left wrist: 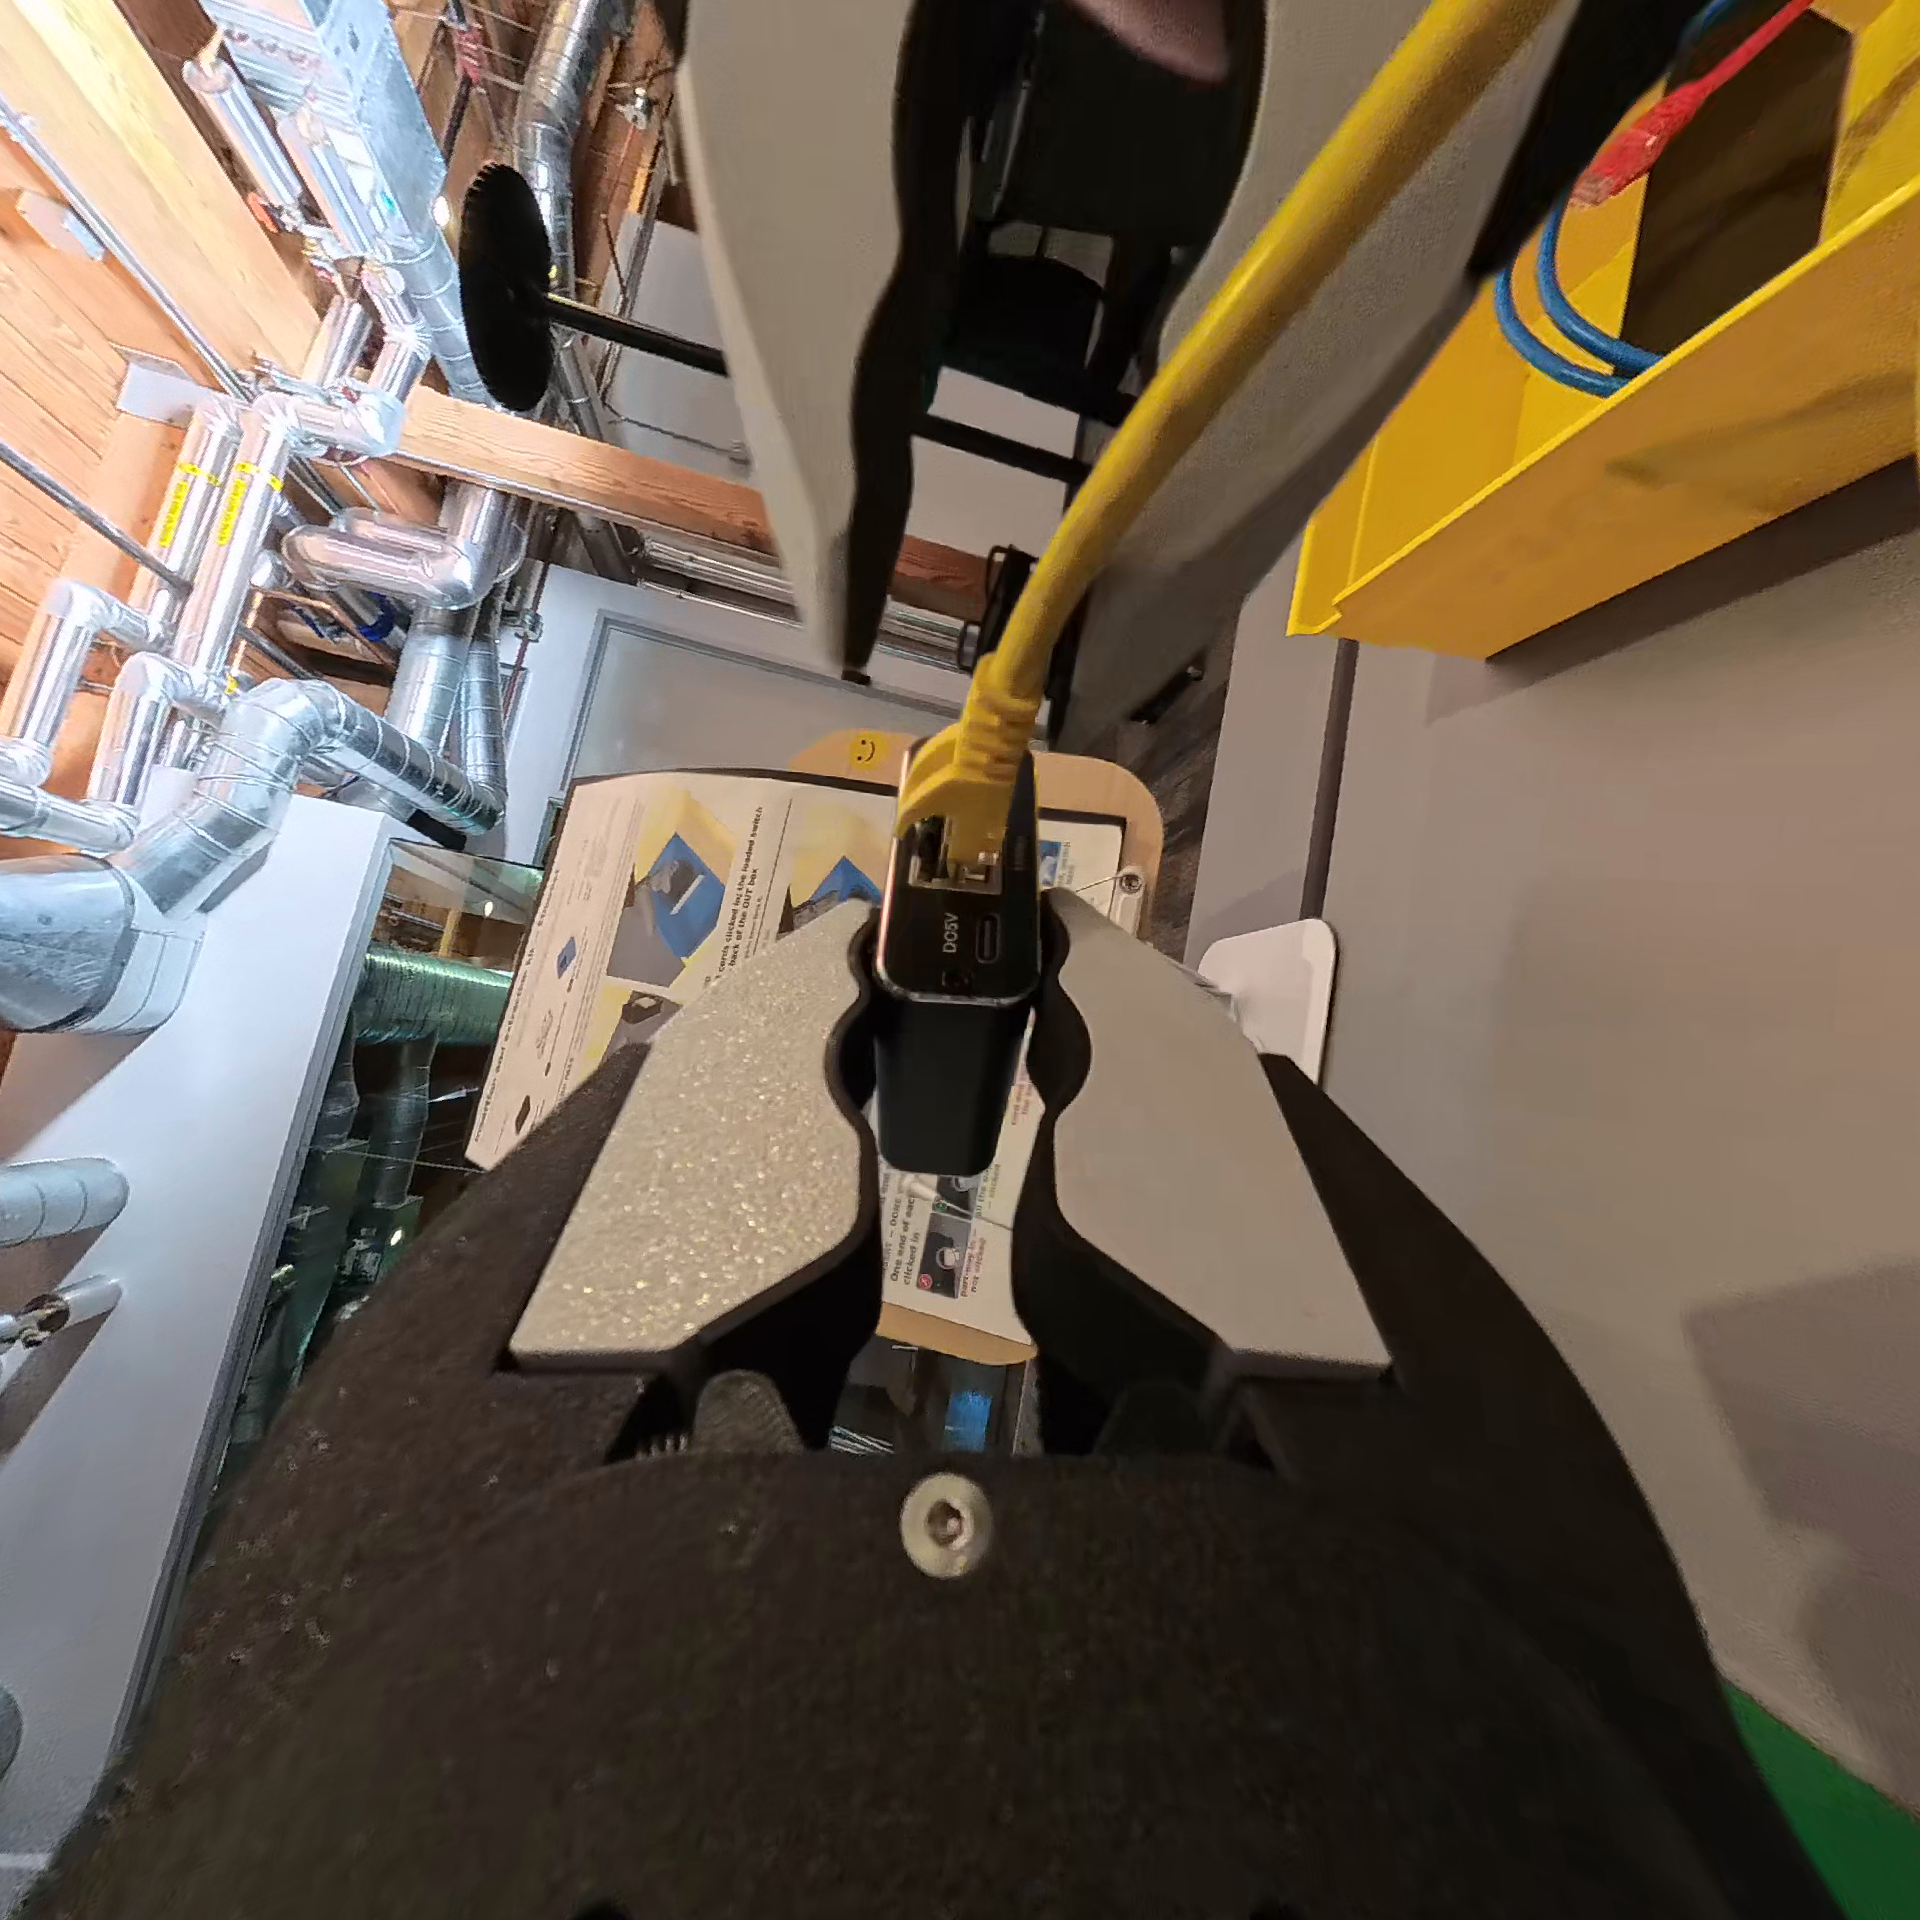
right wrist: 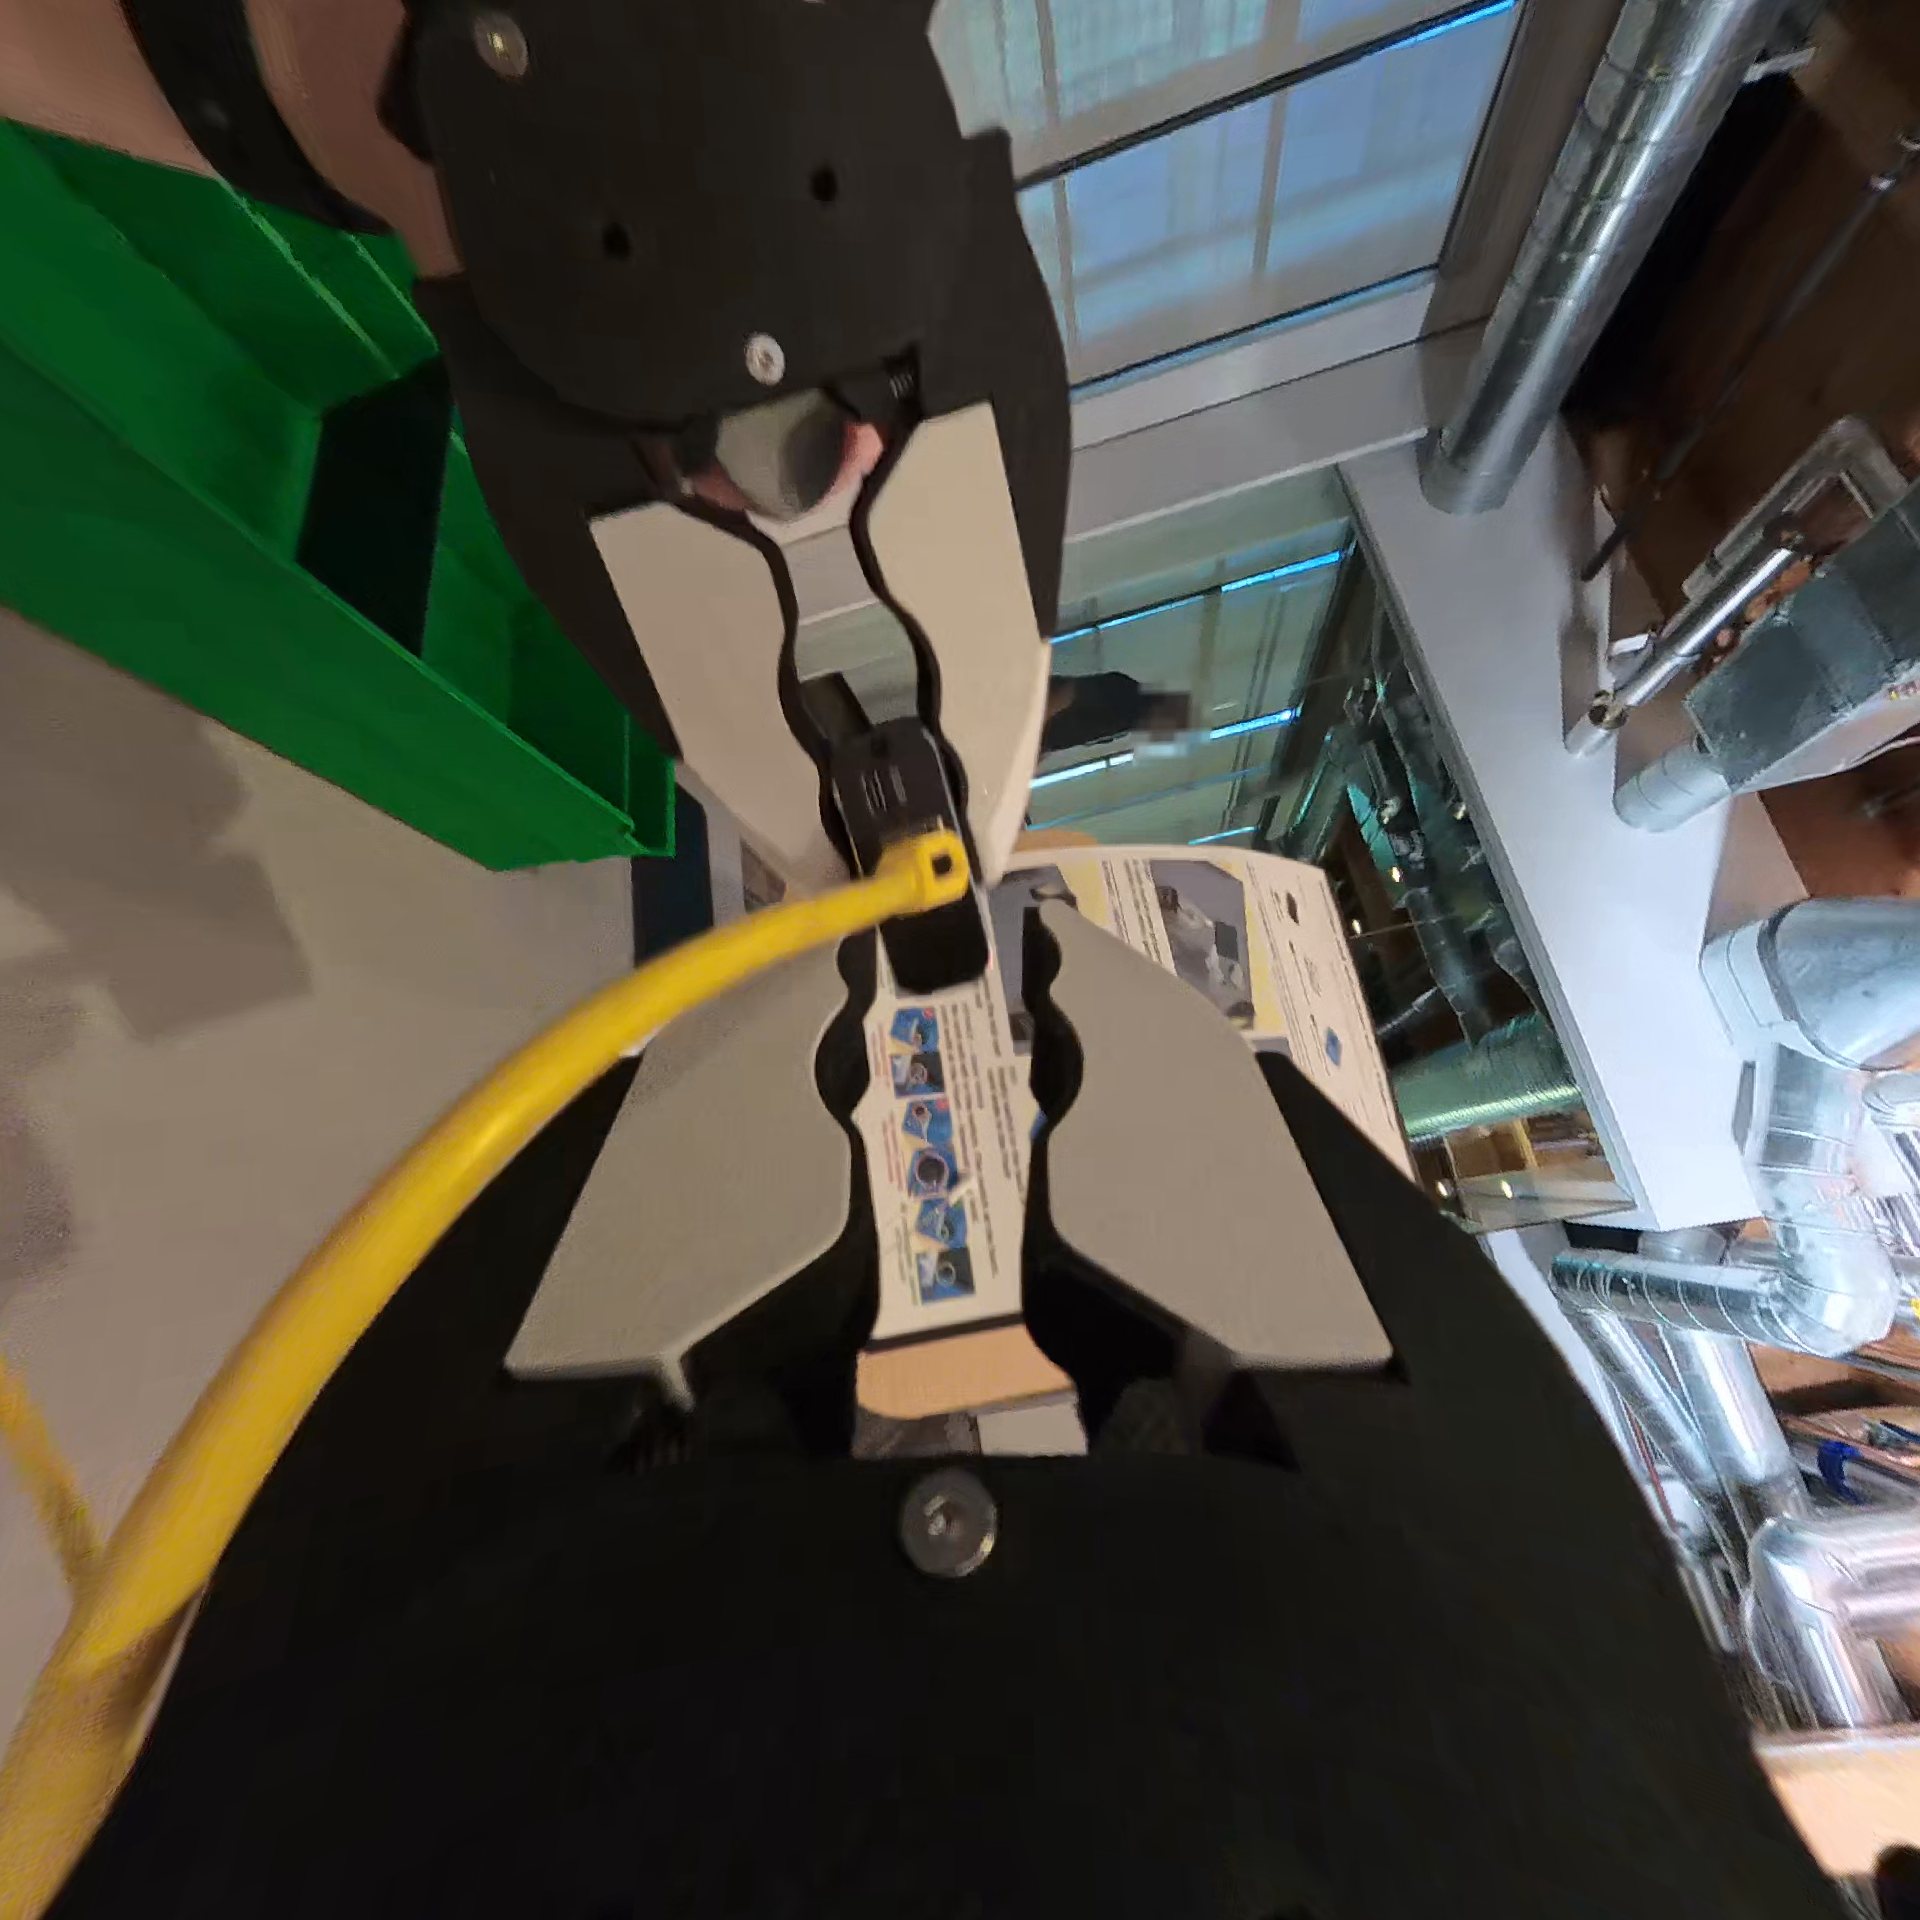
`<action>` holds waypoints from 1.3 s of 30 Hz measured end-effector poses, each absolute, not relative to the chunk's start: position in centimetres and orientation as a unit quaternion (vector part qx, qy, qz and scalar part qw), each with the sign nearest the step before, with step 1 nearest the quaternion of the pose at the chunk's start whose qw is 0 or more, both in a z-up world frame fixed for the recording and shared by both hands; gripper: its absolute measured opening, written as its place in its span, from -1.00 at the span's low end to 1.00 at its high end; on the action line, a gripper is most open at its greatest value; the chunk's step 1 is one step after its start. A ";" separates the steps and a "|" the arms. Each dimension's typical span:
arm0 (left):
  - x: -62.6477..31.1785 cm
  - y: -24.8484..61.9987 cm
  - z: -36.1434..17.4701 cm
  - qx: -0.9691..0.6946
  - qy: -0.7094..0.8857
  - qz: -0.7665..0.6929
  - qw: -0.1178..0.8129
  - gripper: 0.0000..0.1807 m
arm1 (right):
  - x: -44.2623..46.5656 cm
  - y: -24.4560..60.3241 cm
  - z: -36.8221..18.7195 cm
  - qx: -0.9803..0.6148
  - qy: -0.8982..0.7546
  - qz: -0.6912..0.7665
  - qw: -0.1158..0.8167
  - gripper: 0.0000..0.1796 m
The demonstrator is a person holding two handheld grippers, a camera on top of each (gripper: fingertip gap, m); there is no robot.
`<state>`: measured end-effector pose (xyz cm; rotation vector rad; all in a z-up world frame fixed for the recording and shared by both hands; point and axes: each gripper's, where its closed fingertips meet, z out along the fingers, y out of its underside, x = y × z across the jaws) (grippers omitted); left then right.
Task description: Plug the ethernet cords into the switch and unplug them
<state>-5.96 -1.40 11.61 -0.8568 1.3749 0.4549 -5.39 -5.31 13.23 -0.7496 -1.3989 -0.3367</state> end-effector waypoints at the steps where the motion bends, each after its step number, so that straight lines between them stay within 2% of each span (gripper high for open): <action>1: -5.8 -1.5 11.5 -0.379 0.613 0.200 0.664 -0.73 | -6.0 -5.4 13.0 -0.330 -0.629 -0.148 0.688 -0.69; 6: -5.3 -1.7 11.0 -0.380 0.623 0.197 0.655 -0.73 | -6.6 -5.1 12.4 -0.308 -0.636 -0.193 0.680 -0.82; 13: -5.3 -1.7 10.3 -0.381 0.635 0.202 0.641 -0.73 | -6.5 -5.0 11.8 -0.319 -0.647 -0.202 0.662 -0.85; 21: -4.4 -0.3 11.2 -0.344 0.581 0.257 0.691 -0.66 | -5.7 -3.6 12.1 -0.359 -0.622 -0.188 0.670 -0.85; 30: -3.9 1.1 8.8 -0.405 0.607 0.200 0.653 -0.71 | -5.2 -2.2 9.9 -0.413 -0.639 -0.157 0.629 -0.85; 39: -3.1 2.0 5.4 -0.423 0.655 0.174 0.601 -0.71 | -4.3 -1.4 6.7 -0.487 -0.667 -0.128 0.550 -0.83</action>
